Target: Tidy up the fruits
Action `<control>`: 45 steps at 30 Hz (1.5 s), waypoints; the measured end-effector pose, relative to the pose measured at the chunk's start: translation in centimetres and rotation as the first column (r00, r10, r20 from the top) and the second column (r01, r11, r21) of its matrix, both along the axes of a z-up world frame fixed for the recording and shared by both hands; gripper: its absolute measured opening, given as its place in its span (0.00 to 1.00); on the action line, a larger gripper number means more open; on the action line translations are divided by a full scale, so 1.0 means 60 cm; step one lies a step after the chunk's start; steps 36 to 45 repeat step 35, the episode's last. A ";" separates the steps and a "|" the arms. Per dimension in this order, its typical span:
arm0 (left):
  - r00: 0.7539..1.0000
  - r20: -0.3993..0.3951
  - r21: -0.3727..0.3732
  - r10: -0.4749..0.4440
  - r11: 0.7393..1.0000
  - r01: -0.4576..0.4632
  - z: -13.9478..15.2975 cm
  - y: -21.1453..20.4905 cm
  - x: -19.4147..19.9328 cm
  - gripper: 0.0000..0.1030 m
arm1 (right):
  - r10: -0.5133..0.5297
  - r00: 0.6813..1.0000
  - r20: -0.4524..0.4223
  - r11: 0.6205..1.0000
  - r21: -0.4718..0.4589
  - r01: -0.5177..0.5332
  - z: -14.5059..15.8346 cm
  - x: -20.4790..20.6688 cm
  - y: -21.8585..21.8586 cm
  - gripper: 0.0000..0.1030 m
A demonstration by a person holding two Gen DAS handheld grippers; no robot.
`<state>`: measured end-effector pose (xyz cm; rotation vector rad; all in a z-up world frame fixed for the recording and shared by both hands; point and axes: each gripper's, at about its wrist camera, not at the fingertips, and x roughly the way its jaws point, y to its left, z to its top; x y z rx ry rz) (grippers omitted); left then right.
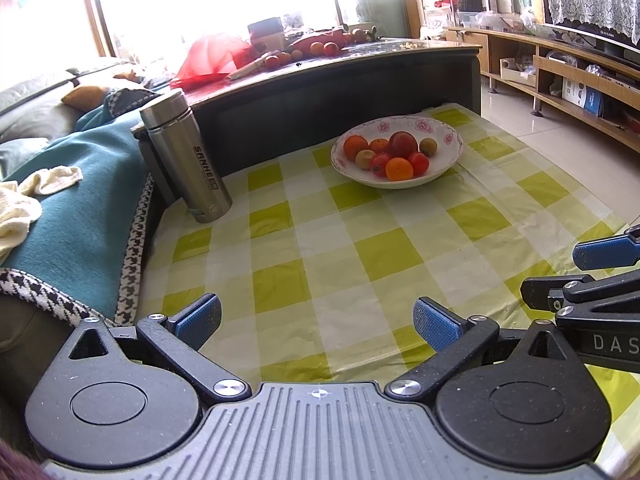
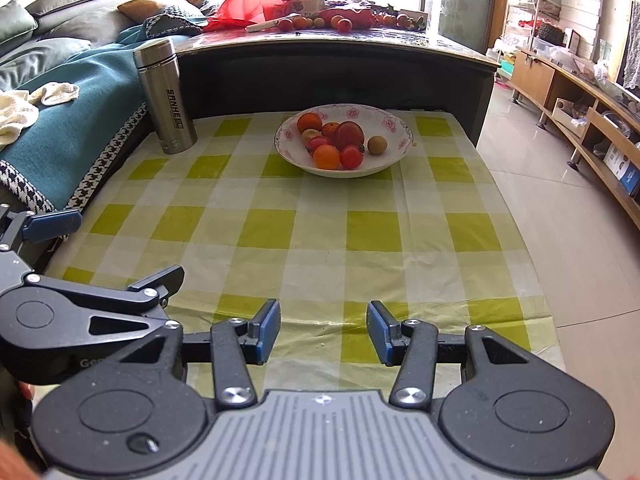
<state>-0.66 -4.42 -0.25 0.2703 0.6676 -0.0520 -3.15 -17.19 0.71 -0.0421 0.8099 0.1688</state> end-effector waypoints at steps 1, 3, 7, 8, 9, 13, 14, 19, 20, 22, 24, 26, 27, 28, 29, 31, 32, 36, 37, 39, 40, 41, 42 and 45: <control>1.000 0.000 0.000 0.001 1.000 -0.001 0.000 0.000 -0.001 1.00 | 0.000 1.000 0.001 1.000 0.000 0.000 0.000 -0.001 0.000 0.50; 1.000 0.002 0.000 0.002 1.000 -0.002 0.001 0.001 -0.002 1.00 | 0.000 1.000 0.001 1.000 0.000 0.000 0.001 -0.002 0.000 0.50; 1.000 0.001 0.000 0.006 1.000 -0.006 0.001 0.002 -0.006 1.00 | 0.004 1.000 0.001 1.000 -0.004 -0.004 0.001 -0.005 0.002 0.50; 1.000 0.001 0.000 0.006 1.000 -0.006 0.001 0.002 -0.008 1.00 | 0.005 1.000 0.001 1.000 -0.004 -0.005 0.001 -0.006 0.003 0.50; 1.000 0.001 0.001 0.006 1.000 -0.006 0.001 0.002 -0.008 1.00 | 0.006 1.000 0.001 1.000 -0.004 -0.006 0.001 -0.007 0.003 0.50; 1.000 0.004 0.004 0.007 1.000 -0.007 0.001 0.003 -0.011 1.00 | 0.009 1.000 0.000 1.000 -0.005 -0.009 0.001 -0.009 0.004 0.50; 1.000 0.003 0.004 0.008 1.000 -0.008 0.001 0.003 -0.012 1.00 | 0.010 1.000 -0.001 1.000 -0.005 -0.010 0.001 -0.009 0.004 0.50; 1.000 0.000 0.005 0.010 1.000 -0.010 0.000 0.005 -0.013 1.00 | 0.014 1.000 -0.004 1.000 -0.008 -0.014 0.000 -0.010 0.006 0.50; 1.000 0.000 0.005 0.010 1.000 -0.010 0.000 0.005 -0.013 1.00 | 0.015 1.000 -0.005 1.000 -0.008 -0.015 0.000 -0.010 0.007 0.50; 1.000 -0.003 0.004 0.011 1.000 -0.011 -0.001 0.005 -0.014 1.00 | 0.016 1.000 -0.006 1.000 -0.010 -0.016 -0.001 -0.010 0.007 0.50; 1.000 -0.006 0.004 0.011 1.000 -0.011 -0.002 0.005 -0.012 1.00 | 0.016 1.000 -0.008 1.000 -0.009 -0.016 -0.002 -0.009 0.007 0.50; 1.000 -0.007 0.004 0.010 1.000 -0.010 -0.003 0.005 -0.012 1.00 | 0.016 1.000 -0.010 1.000 -0.009 -0.016 -0.002 -0.009 0.006 0.50; 1.000 -0.007 0.005 0.010 1.000 -0.010 -0.003 0.005 -0.011 1.00 | 0.016 1.000 -0.010 1.000 -0.009 -0.016 -0.002 -0.009 0.006 0.50; 1.000 -0.007 0.005 0.010 1.000 -0.010 -0.003 0.005 -0.011 1.00 | 0.016 1.000 -0.010 1.000 -0.010 -0.016 -0.003 -0.009 0.006 0.50; 1.000 -0.008 0.005 0.010 1.000 -0.010 -0.004 0.005 -0.012 1.00 | 0.015 1.000 -0.011 1.000 -0.010 -0.016 -0.003 -0.009 0.006 0.50; 1.000 -0.009 0.004 0.010 1.000 -0.010 -0.005 0.005 -0.012 1.00 | 0.015 1.000 -0.013 1.000 -0.009 -0.015 -0.004 -0.008 0.005 0.50; 1.000 -0.010 0.004 0.009 1.000 -0.009 -0.005 0.005 -0.011 1.00 | 0.015 1.000 -0.014 1.000 -0.009 -0.015 -0.005 -0.008 0.005 0.50; 1.000 -0.014 0.001 0.010 1.000 -0.010 -0.007 0.005 -0.011 1.00 | 0.014 1.000 -0.013 1.000 -0.009 -0.014 -0.006 -0.007 0.005 0.50; 1.000 -0.014 0.001 0.010 1.000 -0.010 -0.007 0.005 -0.011 1.00 | 0.014 1.000 -0.013 1.000 -0.009 -0.014 -0.006 -0.007 0.005 0.50; 1.000 -0.014 0.001 0.010 1.000 -0.010 -0.007 0.005 -0.011 1.00 | 0.014 1.000 -0.013 1.000 -0.009 -0.014 -0.006 -0.007 0.005 0.50; 1.000 -0.014 0.001 0.010 1.000 -0.010 -0.007 0.005 -0.011 1.00 | 0.014 1.000 -0.013 1.000 -0.009 -0.014 -0.006 -0.007 0.005 0.50; 1.000 -0.014 0.001 0.010 1.000 -0.010 -0.007 0.005 -0.011 1.00 | 0.014 1.000 -0.013 1.000 -0.009 -0.014 -0.006 -0.007 0.005 0.50; 1.000 -0.014 0.001 0.010 1.000 -0.010 -0.007 0.005 -0.011 1.00 | 0.014 1.000 -0.013 1.000 -0.009 -0.014 -0.006 -0.007 0.005 0.50; 1.000 -0.014 0.001 0.010 1.000 -0.010 -0.007 0.005 -0.011 1.00 | 0.014 1.000 -0.013 1.000 -0.009 -0.014 -0.006 -0.007 0.005 0.50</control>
